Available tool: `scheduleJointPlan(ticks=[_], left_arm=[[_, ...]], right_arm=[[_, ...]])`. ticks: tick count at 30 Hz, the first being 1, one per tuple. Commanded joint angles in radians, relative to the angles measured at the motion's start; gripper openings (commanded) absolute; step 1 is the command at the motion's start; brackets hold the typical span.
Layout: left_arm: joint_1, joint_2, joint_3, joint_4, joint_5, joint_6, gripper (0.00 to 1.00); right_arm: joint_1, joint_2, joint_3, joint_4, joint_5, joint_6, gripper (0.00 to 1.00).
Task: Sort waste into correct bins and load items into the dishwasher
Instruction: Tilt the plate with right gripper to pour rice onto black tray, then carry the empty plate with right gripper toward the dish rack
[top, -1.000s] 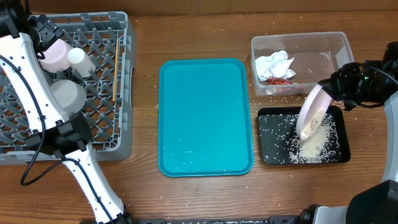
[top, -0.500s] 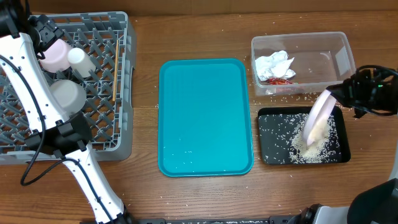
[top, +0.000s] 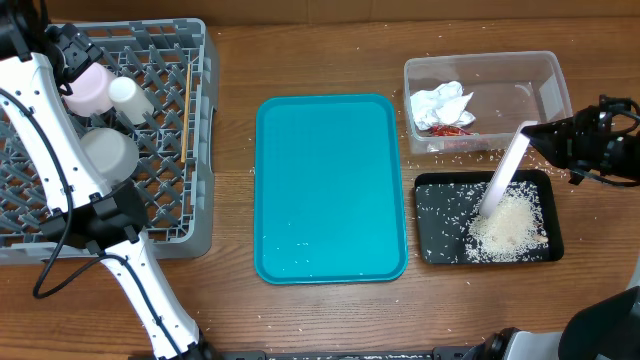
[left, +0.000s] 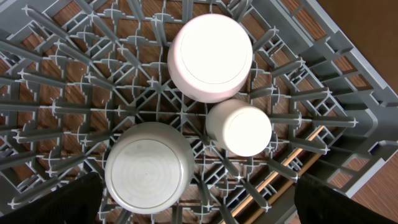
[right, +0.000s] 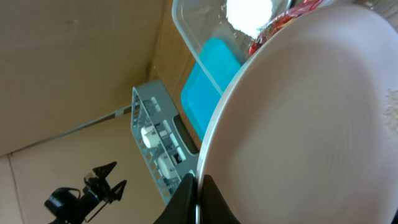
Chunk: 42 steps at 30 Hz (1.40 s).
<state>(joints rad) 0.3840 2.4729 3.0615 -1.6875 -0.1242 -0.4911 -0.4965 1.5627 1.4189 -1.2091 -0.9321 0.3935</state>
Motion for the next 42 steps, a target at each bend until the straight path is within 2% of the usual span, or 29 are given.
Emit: scheduleJointPlan(ticks=[1,7,10,12,16,21,28,34,42], left_arm=[[-0.005,-0.008,-0.003,-0.002,0.002,0.016,1.00],[-0.005,-0.008,-0.003,-0.002,0.002,0.016,1.00],[-0.005,-0.008,-0.003,-0.002,0.002,0.016,1.00],[-0.005,-0.008,-0.003,-0.002,0.002,0.016,1.00],[-0.005,-0.008,-0.003,-0.002,0.002,0.016,1.00],[-0.005,-0.008,-0.003,-0.002,0.002,0.016,1.00],[-0.005,-0.008,-0.003,-0.002,0.002,0.016,1.00],[-0.005,-0.008,-0.003,-0.002,0.002,0.016,1.00],[-0.005,-0.008,-0.003,-0.002,0.002,0.016,1.00]], right_arm=[[-0.016,-0.008,0.000,-0.053,-0.057,-0.040,0.03],[-0.035,-0.008,0.000,-0.084,-0.065,-0.050,0.03],[-0.037,-0.005,0.000,-0.047,-0.066,-0.023,0.03],[-0.039,-0.006,0.000,-0.085,-0.119,-0.039,0.03],[-0.037,-0.002,0.000,-0.014,-0.089,-0.015,0.03],[-0.016,-0.012,0.001,-0.031,-0.243,-0.079,0.04],[0.179,-0.113,0.055,0.235,-0.398,-0.051,0.04],[0.421,-0.163,0.077,0.632,-0.259,0.208,0.04],[0.710,-0.055,0.076,1.057,-0.127,0.360,0.04]])
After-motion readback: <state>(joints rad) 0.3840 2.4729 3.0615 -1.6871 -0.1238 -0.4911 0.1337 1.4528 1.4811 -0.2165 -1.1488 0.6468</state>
